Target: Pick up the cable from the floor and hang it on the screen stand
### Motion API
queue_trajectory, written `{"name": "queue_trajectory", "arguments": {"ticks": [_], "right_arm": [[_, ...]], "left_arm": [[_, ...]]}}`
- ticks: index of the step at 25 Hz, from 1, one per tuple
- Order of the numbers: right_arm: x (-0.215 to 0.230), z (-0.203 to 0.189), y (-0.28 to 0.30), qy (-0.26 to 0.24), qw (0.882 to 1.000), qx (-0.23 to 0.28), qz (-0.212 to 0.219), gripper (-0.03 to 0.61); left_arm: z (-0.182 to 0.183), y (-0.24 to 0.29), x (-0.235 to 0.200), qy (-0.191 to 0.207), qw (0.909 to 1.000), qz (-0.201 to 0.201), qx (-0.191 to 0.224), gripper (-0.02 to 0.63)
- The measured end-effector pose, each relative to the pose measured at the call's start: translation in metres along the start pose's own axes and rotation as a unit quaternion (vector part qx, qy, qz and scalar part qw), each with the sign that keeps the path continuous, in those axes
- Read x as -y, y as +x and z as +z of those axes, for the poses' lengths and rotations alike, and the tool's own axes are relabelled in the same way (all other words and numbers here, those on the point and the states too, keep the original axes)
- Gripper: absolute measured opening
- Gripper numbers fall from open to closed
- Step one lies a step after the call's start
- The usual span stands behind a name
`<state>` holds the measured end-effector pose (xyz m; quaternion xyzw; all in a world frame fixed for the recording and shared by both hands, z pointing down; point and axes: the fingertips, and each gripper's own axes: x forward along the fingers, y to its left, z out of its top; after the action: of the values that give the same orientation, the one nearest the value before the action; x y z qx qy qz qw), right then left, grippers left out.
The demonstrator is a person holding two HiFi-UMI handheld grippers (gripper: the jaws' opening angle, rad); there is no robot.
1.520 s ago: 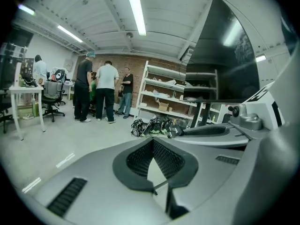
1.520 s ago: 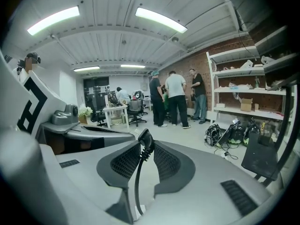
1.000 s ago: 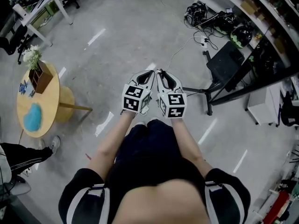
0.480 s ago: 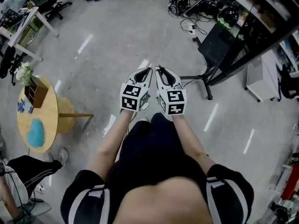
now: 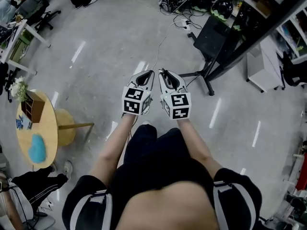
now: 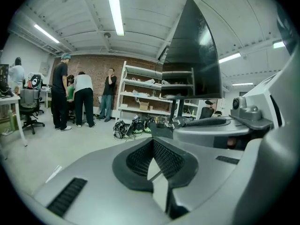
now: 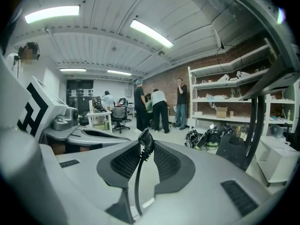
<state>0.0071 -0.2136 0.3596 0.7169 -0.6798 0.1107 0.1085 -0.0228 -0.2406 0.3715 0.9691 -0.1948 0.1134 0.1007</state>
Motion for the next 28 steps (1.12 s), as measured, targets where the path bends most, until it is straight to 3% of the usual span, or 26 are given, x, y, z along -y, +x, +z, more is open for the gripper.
{"name": "queue_trajectory", "arguments": {"ticks": [10,28], "right_arm": [[0.038,-0.016,-0.042,0.0,1.0,-0.002,-0.009,0.104],[0.157,-0.041,-0.176,0.007,0.999,0.006,-0.051,0.104]], "left_arm": [[-0.011,0.023,0.059,-0.003,0.9997,-0.021,-0.009,0.006],[-0.011,0.077,0.245,0.022,0.9971,-0.073,-0.003,0.006]]}}
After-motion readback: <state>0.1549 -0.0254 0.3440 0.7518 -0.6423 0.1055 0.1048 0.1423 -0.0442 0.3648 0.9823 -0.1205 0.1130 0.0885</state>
